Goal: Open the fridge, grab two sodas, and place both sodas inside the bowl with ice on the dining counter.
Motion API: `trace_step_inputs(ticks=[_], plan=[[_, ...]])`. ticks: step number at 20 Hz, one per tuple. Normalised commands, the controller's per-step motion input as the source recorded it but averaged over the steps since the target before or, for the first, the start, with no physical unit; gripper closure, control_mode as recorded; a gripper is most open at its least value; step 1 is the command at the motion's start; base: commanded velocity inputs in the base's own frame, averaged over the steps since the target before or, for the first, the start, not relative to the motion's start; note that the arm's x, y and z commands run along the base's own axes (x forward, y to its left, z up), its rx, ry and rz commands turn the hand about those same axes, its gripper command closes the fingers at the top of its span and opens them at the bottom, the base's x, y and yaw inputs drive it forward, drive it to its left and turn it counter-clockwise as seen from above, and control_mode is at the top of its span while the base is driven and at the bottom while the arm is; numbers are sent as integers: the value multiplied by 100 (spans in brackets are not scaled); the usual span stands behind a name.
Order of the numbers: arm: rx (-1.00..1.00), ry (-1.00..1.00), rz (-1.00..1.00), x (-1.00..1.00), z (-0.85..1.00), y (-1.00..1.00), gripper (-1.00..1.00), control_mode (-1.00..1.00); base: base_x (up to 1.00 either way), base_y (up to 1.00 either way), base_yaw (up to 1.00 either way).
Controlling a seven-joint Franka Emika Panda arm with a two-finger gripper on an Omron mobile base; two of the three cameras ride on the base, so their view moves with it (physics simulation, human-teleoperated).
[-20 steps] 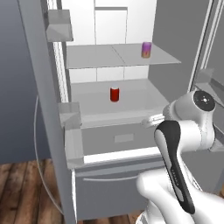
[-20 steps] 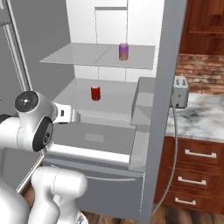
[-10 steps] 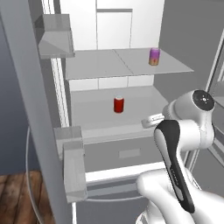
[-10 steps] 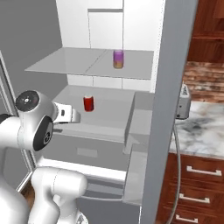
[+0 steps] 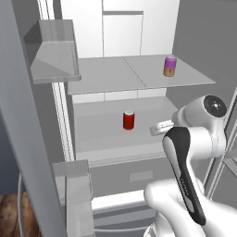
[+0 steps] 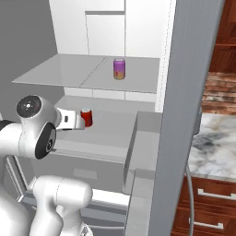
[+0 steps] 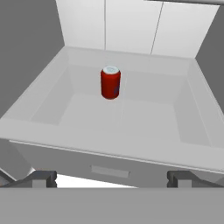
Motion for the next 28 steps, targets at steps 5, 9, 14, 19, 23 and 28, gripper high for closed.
trace_step_inputs(ticks=[5,9,14,19,23,28], plan=[[0,0,0,0,0,0,-100,100,0,0,0],[0,0,0,0,0,0,-100,100,0,0,0],[2,-4,-8,-10,-23,3,-100,-100,-8,-1,-1],[7,-14,-12,0,-38,24,-100,-100,0,0,0],[9,-19,-4,5,-30,28,-100,-100,0,0,0],[8,-21,1,1,-47,8,-100,-100,0,0,0]])
